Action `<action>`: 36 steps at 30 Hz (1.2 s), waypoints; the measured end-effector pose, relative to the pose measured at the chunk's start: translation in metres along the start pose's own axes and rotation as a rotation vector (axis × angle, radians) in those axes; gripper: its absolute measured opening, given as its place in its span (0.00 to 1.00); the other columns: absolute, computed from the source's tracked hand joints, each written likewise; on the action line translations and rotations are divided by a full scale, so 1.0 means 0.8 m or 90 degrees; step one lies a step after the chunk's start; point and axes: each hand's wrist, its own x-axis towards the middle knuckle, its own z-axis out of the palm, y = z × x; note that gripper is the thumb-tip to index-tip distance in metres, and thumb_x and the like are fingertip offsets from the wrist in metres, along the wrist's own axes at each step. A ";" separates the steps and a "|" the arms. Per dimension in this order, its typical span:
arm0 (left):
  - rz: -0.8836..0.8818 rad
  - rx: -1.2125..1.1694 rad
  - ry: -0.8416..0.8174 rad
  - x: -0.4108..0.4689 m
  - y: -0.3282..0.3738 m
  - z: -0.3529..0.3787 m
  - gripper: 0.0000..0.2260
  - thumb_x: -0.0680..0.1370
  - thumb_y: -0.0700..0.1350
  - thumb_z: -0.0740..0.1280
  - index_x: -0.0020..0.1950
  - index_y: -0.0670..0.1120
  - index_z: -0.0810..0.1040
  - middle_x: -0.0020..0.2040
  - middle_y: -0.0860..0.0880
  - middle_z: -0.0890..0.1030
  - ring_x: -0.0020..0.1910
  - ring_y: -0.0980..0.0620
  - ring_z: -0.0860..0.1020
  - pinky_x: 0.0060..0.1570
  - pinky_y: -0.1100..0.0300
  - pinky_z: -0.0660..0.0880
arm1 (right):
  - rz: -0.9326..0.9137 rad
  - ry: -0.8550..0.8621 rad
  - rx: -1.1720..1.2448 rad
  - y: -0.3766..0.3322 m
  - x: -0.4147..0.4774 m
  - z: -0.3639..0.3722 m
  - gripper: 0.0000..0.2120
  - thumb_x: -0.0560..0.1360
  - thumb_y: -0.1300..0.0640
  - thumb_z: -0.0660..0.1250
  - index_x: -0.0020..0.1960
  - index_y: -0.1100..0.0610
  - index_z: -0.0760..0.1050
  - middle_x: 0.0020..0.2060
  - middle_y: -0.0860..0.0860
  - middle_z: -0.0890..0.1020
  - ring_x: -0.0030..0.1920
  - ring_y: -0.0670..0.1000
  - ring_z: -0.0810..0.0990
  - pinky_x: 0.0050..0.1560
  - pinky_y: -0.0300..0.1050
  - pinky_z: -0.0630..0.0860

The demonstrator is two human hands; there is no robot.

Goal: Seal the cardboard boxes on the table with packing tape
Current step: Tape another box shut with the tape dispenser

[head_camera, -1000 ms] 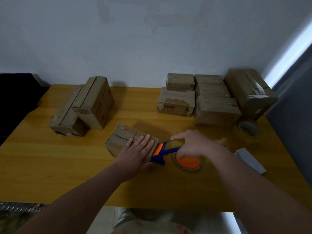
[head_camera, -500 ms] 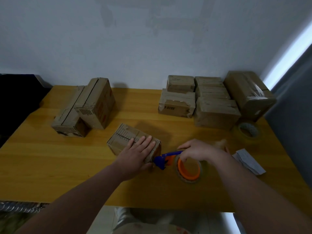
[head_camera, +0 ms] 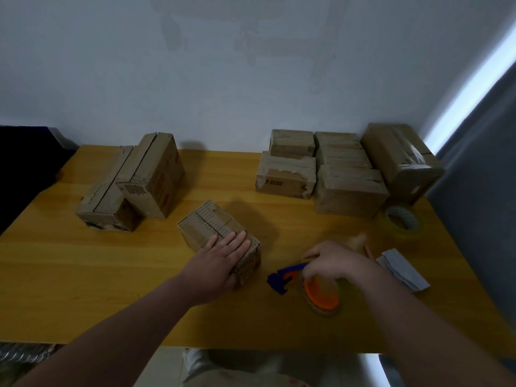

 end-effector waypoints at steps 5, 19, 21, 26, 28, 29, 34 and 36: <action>-0.090 0.000 0.064 0.018 0.026 -0.009 0.32 0.79 0.64 0.43 0.79 0.50 0.46 0.79 0.52 0.48 0.77 0.53 0.48 0.72 0.59 0.40 | -0.015 0.139 0.102 0.004 0.004 0.008 0.36 0.69 0.46 0.74 0.74 0.51 0.66 0.71 0.52 0.68 0.65 0.53 0.72 0.52 0.43 0.72; -0.218 0.014 0.124 0.036 0.055 0.022 0.26 0.84 0.53 0.50 0.79 0.47 0.46 0.79 0.47 0.49 0.78 0.50 0.49 0.75 0.55 0.43 | 0.052 0.217 0.206 0.047 0.028 0.061 0.42 0.70 0.39 0.72 0.77 0.51 0.58 0.69 0.53 0.71 0.64 0.55 0.73 0.60 0.50 0.75; -0.193 0.011 0.137 0.036 0.052 0.019 0.27 0.83 0.53 0.52 0.79 0.48 0.46 0.79 0.48 0.50 0.78 0.50 0.49 0.75 0.56 0.43 | 0.050 0.225 0.197 0.052 0.030 0.061 0.40 0.70 0.41 0.73 0.76 0.52 0.61 0.67 0.53 0.72 0.63 0.54 0.73 0.55 0.46 0.74; -0.074 -0.025 0.112 0.032 0.028 0.010 0.28 0.82 0.50 0.59 0.79 0.50 0.50 0.79 0.50 0.52 0.78 0.49 0.51 0.73 0.59 0.41 | 0.100 0.209 0.038 0.042 0.031 0.052 0.34 0.69 0.39 0.72 0.70 0.50 0.68 0.59 0.50 0.77 0.56 0.51 0.76 0.51 0.45 0.76; -0.007 -0.040 0.105 0.028 0.015 0.008 0.32 0.75 0.45 0.71 0.76 0.48 0.61 0.76 0.47 0.63 0.74 0.44 0.62 0.71 0.52 0.48 | 0.123 0.191 -0.007 0.037 0.032 0.047 0.29 0.68 0.40 0.72 0.65 0.50 0.71 0.52 0.49 0.77 0.50 0.50 0.77 0.45 0.45 0.76; 0.020 -0.026 0.106 0.025 0.010 0.007 0.34 0.72 0.43 0.74 0.74 0.48 0.65 0.74 0.46 0.65 0.72 0.43 0.66 0.69 0.48 0.52 | 0.133 0.180 -0.027 0.034 0.032 0.045 0.27 0.69 0.41 0.72 0.63 0.51 0.72 0.50 0.49 0.76 0.49 0.50 0.77 0.43 0.44 0.75; -0.087 -0.046 0.071 0.027 0.015 0.003 0.35 0.80 0.58 0.59 0.79 0.51 0.43 0.78 0.52 0.37 0.76 0.53 0.38 0.75 0.53 0.45 | 0.135 0.159 -0.089 0.026 0.030 0.038 0.17 0.71 0.45 0.71 0.51 0.53 0.69 0.40 0.47 0.72 0.41 0.47 0.74 0.39 0.41 0.73; -0.159 -0.017 0.065 0.035 0.024 0.003 0.36 0.79 0.62 0.54 0.78 0.49 0.38 0.78 0.51 0.37 0.76 0.52 0.37 0.74 0.51 0.38 | 0.129 0.161 -0.075 0.027 0.028 0.037 0.18 0.71 0.46 0.71 0.51 0.53 0.67 0.39 0.47 0.71 0.39 0.46 0.72 0.38 0.41 0.71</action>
